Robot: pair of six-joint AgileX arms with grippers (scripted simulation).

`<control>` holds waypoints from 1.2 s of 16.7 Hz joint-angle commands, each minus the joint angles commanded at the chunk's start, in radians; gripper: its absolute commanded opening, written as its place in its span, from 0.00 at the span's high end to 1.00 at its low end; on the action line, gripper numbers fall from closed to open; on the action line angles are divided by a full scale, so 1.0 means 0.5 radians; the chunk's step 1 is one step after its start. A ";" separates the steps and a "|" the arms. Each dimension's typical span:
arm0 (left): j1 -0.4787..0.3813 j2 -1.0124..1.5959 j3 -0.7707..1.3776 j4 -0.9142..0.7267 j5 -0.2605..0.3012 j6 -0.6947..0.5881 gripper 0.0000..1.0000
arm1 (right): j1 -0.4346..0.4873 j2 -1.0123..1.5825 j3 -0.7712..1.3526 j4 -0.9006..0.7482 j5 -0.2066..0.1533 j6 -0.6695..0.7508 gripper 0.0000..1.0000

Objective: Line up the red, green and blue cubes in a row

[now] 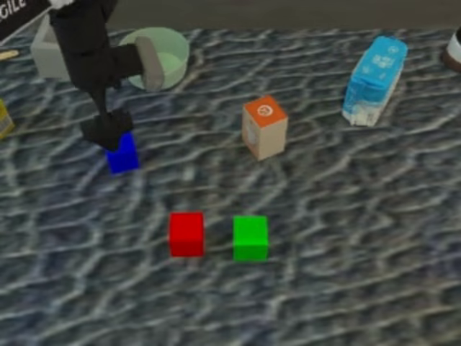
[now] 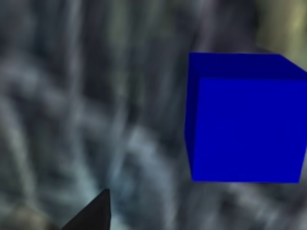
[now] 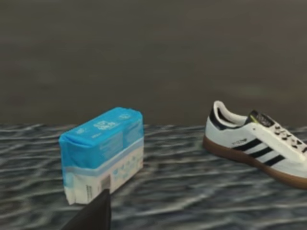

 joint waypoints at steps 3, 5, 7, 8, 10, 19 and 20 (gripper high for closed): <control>0.000 0.040 -0.152 0.196 0.000 0.001 0.00 | 0.000 0.000 0.000 0.000 0.000 0.000 0.00; 0.001 0.076 -0.273 0.369 0.000 0.002 0.00 | 0.000 0.000 0.000 0.000 0.000 0.000 0.00; 0.001 0.106 -0.367 0.484 0.000 0.004 0.00 | 0.000 0.000 0.000 0.000 0.000 0.000 0.00; 0.002 0.115 -0.390 0.509 0.000 0.005 0.00 | 0.000 0.000 0.000 0.000 0.000 0.000 0.00; 0.002 0.117 -0.395 0.514 0.000 0.005 0.00 | 0.000 0.000 0.000 0.000 0.000 0.000 0.00; 0.002 0.117 -0.395 0.514 0.000 0.005 0.53 | 0.000 0.000 0.000 0.000 0.000 0.000 0.00; 0.002 0.117 -0.395 0.514 0.000 0.005 0.60 | 0.000 0.000 0.000 0.000 0.000 0.000 0.00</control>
